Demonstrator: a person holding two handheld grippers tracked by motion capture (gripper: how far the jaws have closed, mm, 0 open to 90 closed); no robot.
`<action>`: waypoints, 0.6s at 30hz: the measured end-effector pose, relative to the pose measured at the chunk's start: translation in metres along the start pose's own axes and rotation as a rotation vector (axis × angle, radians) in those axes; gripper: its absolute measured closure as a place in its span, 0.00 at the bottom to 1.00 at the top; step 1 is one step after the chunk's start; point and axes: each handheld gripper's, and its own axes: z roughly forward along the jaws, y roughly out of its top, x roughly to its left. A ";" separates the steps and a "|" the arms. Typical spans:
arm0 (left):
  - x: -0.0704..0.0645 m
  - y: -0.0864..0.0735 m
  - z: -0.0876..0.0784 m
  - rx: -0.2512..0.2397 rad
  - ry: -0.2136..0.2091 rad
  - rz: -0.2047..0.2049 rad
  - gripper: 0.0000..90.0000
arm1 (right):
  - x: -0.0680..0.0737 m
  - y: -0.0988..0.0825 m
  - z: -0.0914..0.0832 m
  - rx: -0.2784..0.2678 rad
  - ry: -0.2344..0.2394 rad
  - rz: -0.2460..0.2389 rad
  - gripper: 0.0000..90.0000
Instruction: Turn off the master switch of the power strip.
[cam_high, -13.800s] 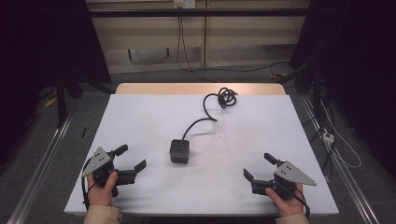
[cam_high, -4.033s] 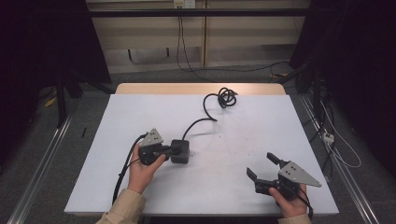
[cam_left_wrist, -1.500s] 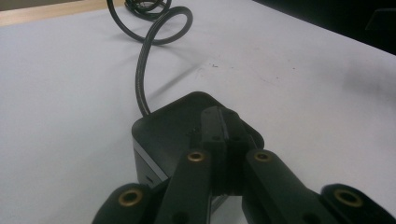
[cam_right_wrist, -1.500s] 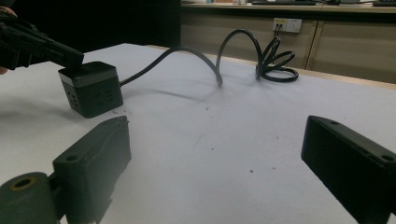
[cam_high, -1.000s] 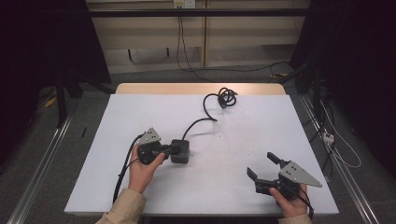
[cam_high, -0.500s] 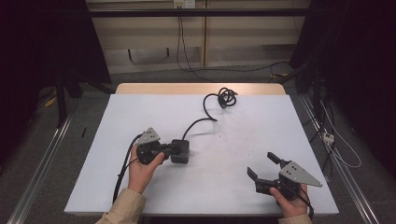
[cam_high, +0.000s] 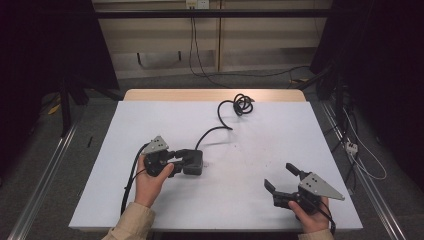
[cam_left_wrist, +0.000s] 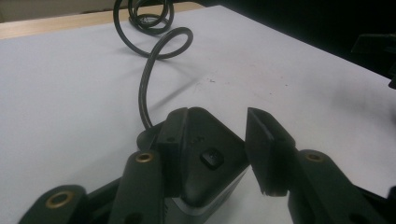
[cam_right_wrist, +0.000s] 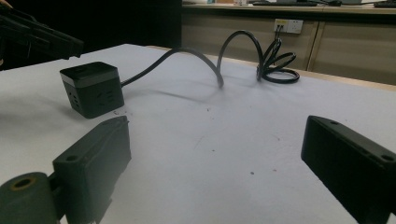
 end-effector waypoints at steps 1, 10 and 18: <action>0.000 0.000 0.000 -0.004 -0.002 -0.006 0.63 | 0.000 0.000 0.000 0.000 0.000 0.000 0.08; 0.000 0.001 -0.005 0.005 -0.003 -0.016 0.44 | 0.001 0.000 0.000 0.002 0.004 0.000 0.08; -0.001 0.001 -0.012 0.002 -0.011 -0.020 0.31 | 0.001 0.001 0.002 0.004 0.010 -0.002 0.08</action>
